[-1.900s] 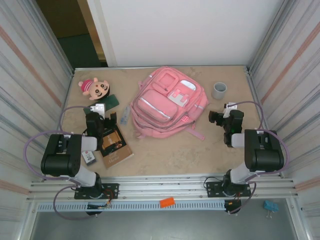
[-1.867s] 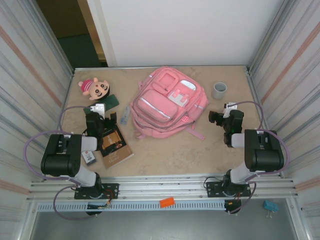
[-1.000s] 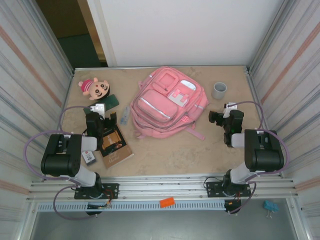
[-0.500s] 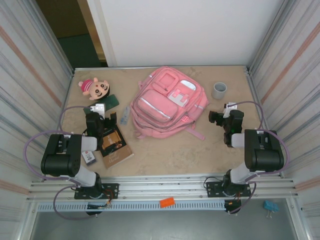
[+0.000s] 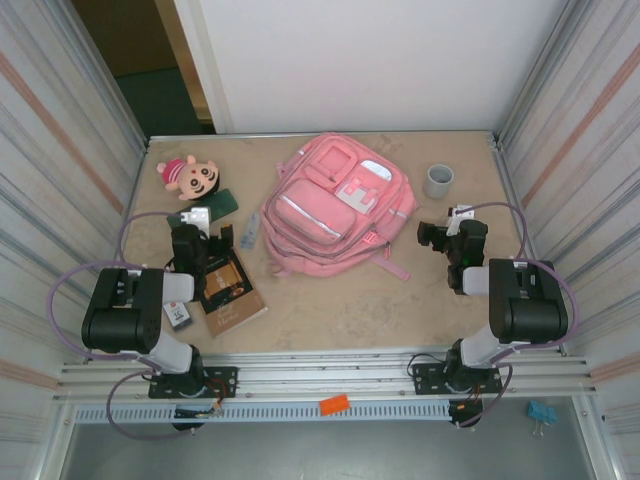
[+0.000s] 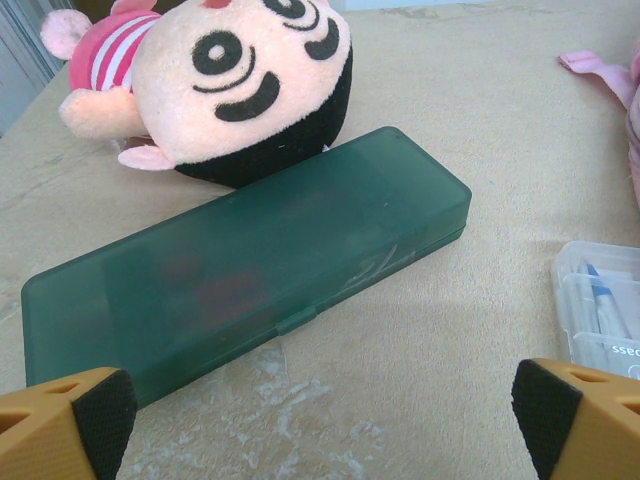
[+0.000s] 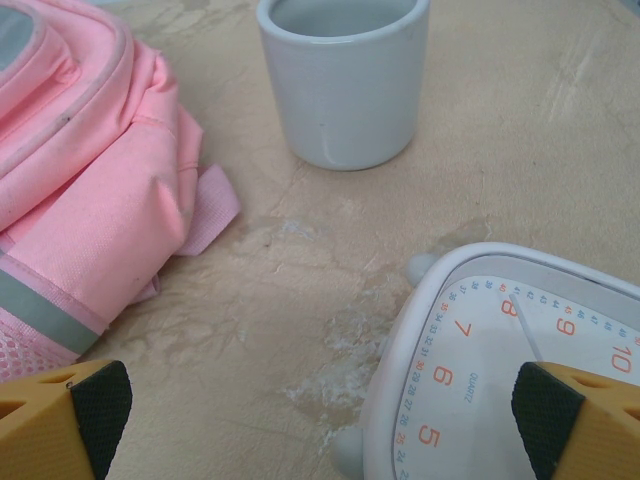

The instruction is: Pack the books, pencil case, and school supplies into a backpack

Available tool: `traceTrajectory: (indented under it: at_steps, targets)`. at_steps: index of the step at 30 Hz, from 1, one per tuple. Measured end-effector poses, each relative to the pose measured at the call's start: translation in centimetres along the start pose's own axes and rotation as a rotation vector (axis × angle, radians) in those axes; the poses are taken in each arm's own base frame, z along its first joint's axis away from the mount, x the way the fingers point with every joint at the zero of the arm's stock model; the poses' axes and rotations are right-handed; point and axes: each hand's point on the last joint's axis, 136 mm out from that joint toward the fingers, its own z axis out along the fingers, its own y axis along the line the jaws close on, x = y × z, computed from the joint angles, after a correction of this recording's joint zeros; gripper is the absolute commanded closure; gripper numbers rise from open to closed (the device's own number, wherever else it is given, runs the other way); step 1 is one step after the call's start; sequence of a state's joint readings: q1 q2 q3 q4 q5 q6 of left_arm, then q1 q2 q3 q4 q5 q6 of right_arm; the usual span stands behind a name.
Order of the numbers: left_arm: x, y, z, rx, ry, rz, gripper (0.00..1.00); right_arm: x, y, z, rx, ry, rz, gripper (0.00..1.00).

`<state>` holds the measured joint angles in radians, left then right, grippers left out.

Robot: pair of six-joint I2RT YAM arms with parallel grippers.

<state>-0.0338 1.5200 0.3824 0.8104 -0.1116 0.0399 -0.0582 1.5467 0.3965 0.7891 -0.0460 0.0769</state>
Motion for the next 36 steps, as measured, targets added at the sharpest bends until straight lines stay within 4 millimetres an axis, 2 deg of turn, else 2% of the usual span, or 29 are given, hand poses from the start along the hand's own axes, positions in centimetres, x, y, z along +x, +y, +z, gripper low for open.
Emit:
traceTrajectory:
  at_steps: [3, 5, 6, 8, 10, 12, 15, 17, 19, 21, 23, 25, 28, 31, 36]
  targets:
    - [0.1, 0.0, -0.1, 0.0, 0.011, 0.001, 0.01, -0.1, -0.1, 0.1, 0.008, 0.02, 0.002, 0.01]
    - [-0.3, 0.1, -0.4, 0.002, 0.038, 0.004, 0.01, -1.2, -0.3, 0.2, 0.021, 0.049, 0.012, 0.01]
    - [-1.1, 0.1, -0.8, 0.005, 0.048, 0.003, 0.01, -2.4, -0.4, 0.1, 0.029, 0.056, 0.017, 0.01]
    - [-4.0, 0.0, -1.6, 0.023, 0.034, -0.007, 0.01, -6.0, -0.5, -0.5, 0.042, 0.03, 0.019, 0.01]
    - [-8.4, -0.3, -2.9, 0.057, -0.013, -0.021, 0.03, -10.9, -0.5, -2.0, 0.046, -0.025, 0.021, 0.01]
    - [-13.0, -0.8, -4.6, 0.107, -0.068, -0.05, 0.07, -16.6, -0.4, -4.5, 0.048, -0.087, 0.023, 0.01]
    - [-17.7, -2.0, -6.7, 0.204, -0.097, -0.1, 0.15, -23.5, 0.3, -8.7, 0.034, -0.163, 0.028, 0.01]
    - [-19.2, -3.0, -7.4, 0.265, -0.073, -0.142, 0.16, -26.2, 1.3, -11.2, -0.004, -0.179, 0.029, 0.01]
    - [-19.6, -4.1, -7.5, 0.314, -0.022, -0.187, 0.18, -27.3, 2.3, -13.3, -0.052, -0.177, 0.048, 0.01]
    - [-19.1, -5.7, -7.2, 0.366, 0.053, -0.22, 0.2, -26.2, 3.4, -14.7, -0.114, -0.146, 0.092, 0.01]
    - [-18.0, -7.6, -6.5, 0.401, 0.131, -0.232, 0.2, -23.8, 4.2, -14.9, -0.167, -0.101, 0.142, 0.01]
    - [-16.5, -9.3, -5.7, 0.422, 0.216, -0.24, 0.24, -20.2, 4.7, -14.2, -0.196, -0.022, 0.22, 0.01]
    - [-13.7, -11.7, -3.7, 0.451, 0.362, -0.274, 0.31, -13.9, 5.7, -12.0, -0.211, 0.141, 0.355, 0.01]
    - [-10.5, -13.2, -1.4, 0.45, 0.497, -0.31, 0.31, -8.5, 8.6, -10.8, -0.245, 0.302, 0.434, 0.01]
    - [-5.5, -14.4, 1.1, 0.413, 0.677, -0.368, 0.35, -4.1, 13.9, -9.8, -0.332, 0.5, 0.571, 0.01]
